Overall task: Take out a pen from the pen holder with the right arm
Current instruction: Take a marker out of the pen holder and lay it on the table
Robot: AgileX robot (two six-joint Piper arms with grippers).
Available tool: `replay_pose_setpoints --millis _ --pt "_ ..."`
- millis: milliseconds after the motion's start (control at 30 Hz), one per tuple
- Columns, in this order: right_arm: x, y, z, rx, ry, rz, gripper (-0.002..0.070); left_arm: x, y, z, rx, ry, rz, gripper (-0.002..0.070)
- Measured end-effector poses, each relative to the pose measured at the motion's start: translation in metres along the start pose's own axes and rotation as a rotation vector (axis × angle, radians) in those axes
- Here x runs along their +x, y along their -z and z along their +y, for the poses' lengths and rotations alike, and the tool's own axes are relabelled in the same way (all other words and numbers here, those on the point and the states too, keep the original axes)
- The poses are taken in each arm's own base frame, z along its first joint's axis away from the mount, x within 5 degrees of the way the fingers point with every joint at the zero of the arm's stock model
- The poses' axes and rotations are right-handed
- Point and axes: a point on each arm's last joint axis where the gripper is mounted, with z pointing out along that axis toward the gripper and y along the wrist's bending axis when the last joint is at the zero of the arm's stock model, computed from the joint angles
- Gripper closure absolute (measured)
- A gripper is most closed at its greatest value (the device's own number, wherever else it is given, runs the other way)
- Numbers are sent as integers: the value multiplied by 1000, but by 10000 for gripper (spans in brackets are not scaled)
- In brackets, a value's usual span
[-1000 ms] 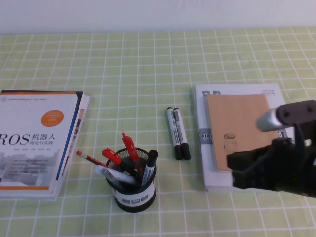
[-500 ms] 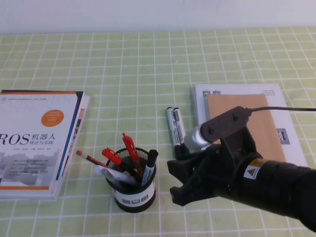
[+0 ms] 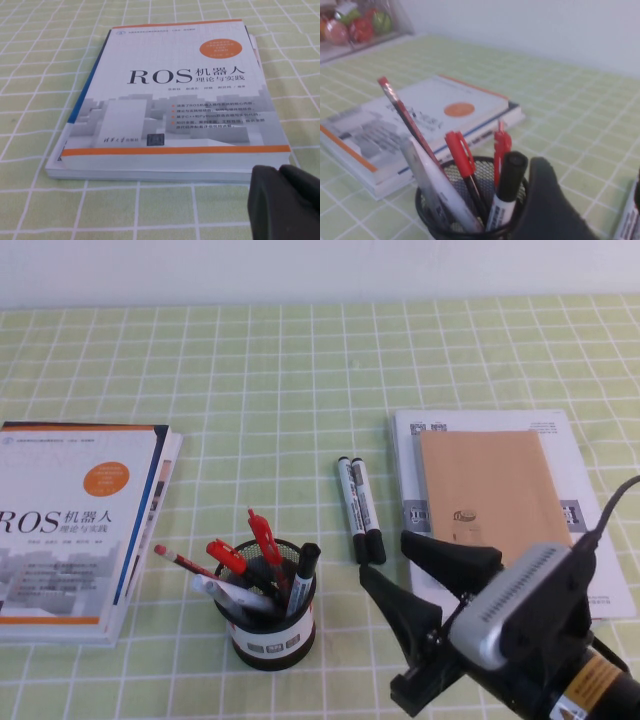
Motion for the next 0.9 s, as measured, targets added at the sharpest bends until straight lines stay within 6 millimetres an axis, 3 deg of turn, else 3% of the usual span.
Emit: replay_pose_setpoints --millis 200,367,533,900 --pt "11 -3 6 -66 15 -59 347 0 0 0 0 0 0 681" --pt "34 -14 10 -97 -50 -33 254 0 0 0 0 0 0 681" --pt "51 -19 10 -91 -69 34 221 0 0 0 0 0 0 681" --pt "40 -40 10 -26 -122 -30 218 0 0 0 0 0 0 681"
